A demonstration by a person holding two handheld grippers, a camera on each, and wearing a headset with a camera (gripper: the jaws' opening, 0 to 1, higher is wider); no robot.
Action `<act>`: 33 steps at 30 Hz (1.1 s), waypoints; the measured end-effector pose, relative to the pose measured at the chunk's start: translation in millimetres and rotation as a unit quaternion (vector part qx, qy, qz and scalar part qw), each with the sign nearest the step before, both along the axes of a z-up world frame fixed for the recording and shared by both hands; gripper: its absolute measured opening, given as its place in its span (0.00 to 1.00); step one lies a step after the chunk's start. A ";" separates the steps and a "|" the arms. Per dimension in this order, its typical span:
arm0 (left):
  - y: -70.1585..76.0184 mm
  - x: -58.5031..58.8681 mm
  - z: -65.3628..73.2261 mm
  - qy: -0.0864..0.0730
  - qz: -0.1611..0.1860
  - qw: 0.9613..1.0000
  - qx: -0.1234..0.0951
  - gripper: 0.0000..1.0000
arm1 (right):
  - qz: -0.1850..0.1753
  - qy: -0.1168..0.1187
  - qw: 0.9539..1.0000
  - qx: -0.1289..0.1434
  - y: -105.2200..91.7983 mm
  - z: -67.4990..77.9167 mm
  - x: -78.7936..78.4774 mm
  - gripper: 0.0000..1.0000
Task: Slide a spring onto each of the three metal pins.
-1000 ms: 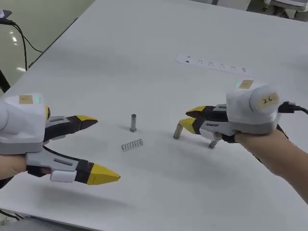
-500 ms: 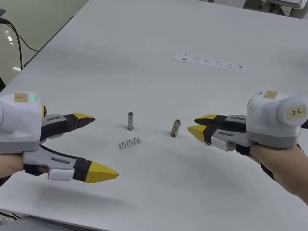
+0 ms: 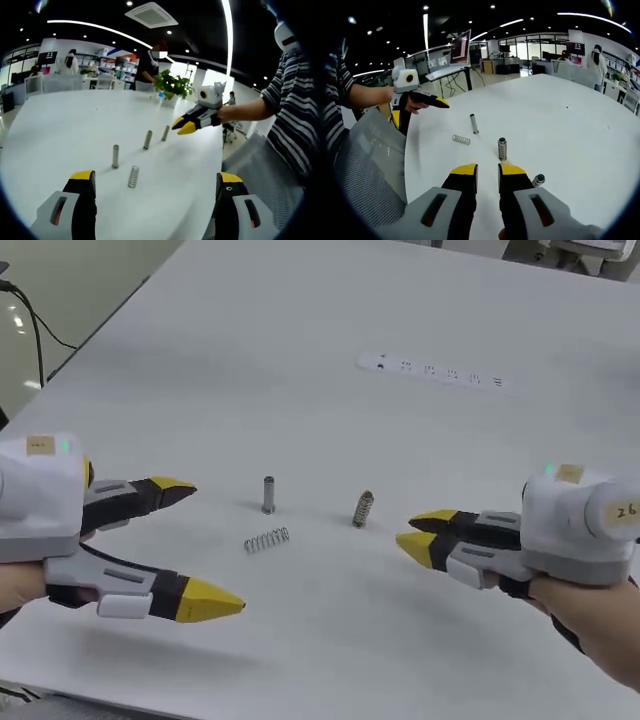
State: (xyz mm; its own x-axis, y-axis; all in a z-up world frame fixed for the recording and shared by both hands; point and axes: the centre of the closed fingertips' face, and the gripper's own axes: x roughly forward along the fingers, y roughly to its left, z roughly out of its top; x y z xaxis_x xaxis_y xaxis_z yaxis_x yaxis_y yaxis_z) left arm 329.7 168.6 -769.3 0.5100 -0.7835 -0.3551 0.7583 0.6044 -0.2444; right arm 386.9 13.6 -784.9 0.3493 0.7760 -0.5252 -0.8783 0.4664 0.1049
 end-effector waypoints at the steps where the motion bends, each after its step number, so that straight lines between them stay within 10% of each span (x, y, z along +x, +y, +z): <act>1: 0.1 0.0 -0.2 0.001 0.000 1.000 0.000 0.97 | 0.002 -0.001 1.000 -0.002 -0.4 -1.4 0.0 0.14; 33: 4.9 -4.7 -2.3 0.005 0.009 1.000 0.000 0.96 | 0.139 -0.044 0.987 -0.060 71.8 -0.9 -4.8 0.14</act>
State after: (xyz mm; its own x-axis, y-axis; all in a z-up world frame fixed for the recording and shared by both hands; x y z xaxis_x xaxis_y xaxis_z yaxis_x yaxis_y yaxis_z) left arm 325.0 173.4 -771.6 0.5201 -0.7745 -0.3599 0.7455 0.6174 -0.2511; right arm 382.0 85.4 -785.9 0.1797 0.7824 -0.5963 -0.9775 0.2101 -0.0189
